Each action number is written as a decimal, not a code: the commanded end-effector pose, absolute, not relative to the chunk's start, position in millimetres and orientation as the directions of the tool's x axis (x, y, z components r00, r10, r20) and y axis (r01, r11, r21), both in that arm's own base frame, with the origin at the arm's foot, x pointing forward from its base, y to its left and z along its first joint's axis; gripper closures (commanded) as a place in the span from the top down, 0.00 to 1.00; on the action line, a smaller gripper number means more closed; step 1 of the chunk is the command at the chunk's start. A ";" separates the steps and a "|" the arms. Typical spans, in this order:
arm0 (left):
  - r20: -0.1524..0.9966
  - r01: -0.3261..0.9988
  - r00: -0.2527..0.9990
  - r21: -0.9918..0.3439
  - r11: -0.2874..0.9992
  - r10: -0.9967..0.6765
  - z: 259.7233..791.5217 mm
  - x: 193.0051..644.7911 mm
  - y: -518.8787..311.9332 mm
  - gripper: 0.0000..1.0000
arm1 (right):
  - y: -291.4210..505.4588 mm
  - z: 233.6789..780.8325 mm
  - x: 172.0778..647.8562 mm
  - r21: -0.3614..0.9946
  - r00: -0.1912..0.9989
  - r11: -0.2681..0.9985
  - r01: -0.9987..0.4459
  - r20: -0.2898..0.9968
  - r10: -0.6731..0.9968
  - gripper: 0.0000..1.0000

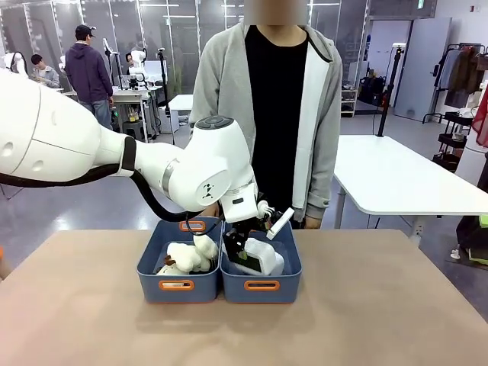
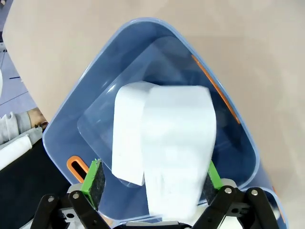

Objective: Sort the digital clocks into the basket.
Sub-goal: Pick up the Digital clock from the table and place it into the empty Plastic storage basket.

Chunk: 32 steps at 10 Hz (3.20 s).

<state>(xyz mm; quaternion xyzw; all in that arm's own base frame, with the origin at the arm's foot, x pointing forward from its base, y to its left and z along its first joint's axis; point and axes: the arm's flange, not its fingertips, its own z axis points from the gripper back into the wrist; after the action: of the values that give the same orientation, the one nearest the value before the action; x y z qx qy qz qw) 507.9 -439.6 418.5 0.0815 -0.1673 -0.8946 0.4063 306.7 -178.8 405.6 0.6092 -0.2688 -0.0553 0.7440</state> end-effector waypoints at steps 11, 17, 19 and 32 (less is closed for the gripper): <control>-0.011 0.709 -0.645 0.365 -0.604 -0.764 424.6 505.1 -437.3 1.00 | -178.7 407.6 304.6 0.936 0.851 0.251 -0.248 0.334 -0.404 1.00; 0.183 0.810 -0.535 0.386 -0.441 -0.825 456.5 491.0 -392.8 1.00 | -178.7 407.6 304.6 0.936 0.851 0.251 -0.248 0.334 -0.404 1.00; 0.309 0.861 -0.453 0.393 -0.322 -0.836 471.7 474.6 -347.3 1.00 | -178.7 407.6 304.6 0.936 0.851 0.251 -0.248 0.334 -0.404 1.00; 0.870 0.886 0.463 -0.451 0.106 -0.166 431.6 323.8 -28.7 1.00 | -178.7 407.6 304.6 0.936 0.851 0.251 -0.248 0.334 -0.404 1.00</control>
<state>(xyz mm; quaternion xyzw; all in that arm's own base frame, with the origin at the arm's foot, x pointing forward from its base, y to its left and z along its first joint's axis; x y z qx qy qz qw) 353.5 -46.8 438.6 -0.5247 -0.3503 -0.4182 0.6535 306.6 -178.8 405.5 0.6093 -0.2688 -0.0555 0.7439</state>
